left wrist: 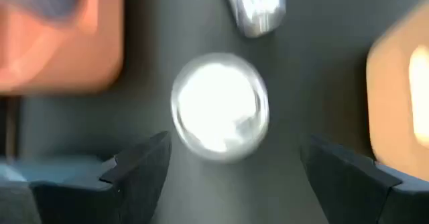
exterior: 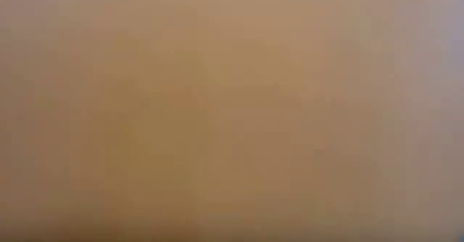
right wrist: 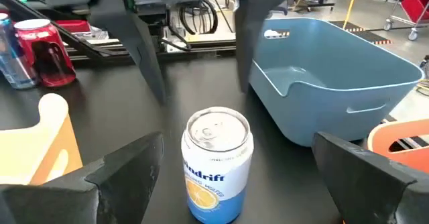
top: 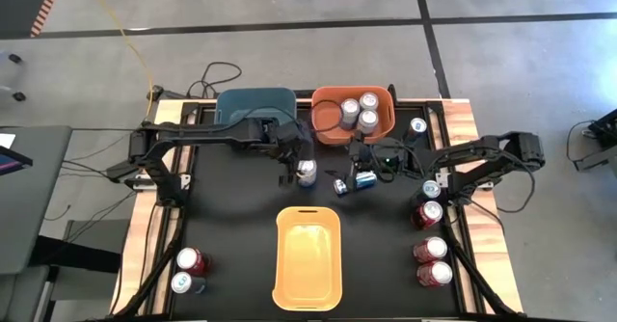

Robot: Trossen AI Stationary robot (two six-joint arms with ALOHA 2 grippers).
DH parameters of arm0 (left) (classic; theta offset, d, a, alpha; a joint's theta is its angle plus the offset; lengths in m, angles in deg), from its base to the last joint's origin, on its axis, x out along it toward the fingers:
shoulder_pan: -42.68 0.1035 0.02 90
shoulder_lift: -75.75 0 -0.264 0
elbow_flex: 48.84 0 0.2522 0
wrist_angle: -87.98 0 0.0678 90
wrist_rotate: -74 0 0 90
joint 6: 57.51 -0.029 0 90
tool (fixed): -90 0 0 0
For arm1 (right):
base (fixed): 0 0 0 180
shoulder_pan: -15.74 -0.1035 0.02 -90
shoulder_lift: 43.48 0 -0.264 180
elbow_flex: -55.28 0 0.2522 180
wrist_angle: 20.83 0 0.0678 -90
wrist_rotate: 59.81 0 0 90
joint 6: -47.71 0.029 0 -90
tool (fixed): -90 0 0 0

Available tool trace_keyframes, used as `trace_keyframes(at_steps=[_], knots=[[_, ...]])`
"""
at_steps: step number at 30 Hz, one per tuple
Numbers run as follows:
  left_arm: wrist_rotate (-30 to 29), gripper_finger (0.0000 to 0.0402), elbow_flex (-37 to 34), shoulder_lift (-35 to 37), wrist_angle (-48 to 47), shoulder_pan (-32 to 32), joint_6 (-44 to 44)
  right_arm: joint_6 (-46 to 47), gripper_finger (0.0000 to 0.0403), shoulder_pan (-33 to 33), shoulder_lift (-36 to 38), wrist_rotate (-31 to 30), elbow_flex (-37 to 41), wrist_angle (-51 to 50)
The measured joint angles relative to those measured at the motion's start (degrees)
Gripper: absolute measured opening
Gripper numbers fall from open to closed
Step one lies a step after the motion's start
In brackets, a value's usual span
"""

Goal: Sort soda cans
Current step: Put the blue white soda can into the orange bin

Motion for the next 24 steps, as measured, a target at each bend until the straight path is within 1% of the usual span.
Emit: trace_keyframes(at_steps=[3,5,7,10,14,19,24], knots=[[0.0,0.032,-0.1,0.1,-4.7,-0.1,2.1,1.2,0.04,0.1,-2.8,0.0,-0.1,1.6],[-0.4,0.0319,-0.5,0.3,-5.2,-0.4,2.6,1.2,0.04,0.1,-5.7,-0.1,-1.7,2.4],[-2.0,0.0316,-1.3,0.2,-5.0,-0.6,2.7,1.0,0.04,0.1,-8.8,-0.1,-3.5,2.3],[-4.5,0.0311,-3.5,0.2,-1.4,-0.8,2.3,0.8,0.04,-0.2,-13.2,0.0,-6.5,1.7],[-5.1,0.0308,-5.4,0.1,1.8,-0.3,1.7,0.4,0.04,-0.4,-15.9,0.1,-9.6,0.4],[-5.2,0.0308,-8.1,0.2,9.6,0.2,-0.1,-0.1,0.04,-0.4,-18.3,0.2,-13.9,-6.5],[-5.0,0.0308,-8.3,-0.3,10.5,0.3,-0.5,0.2,0.04,-0.4,-21.1,0.2,-17.5,-9.4]])
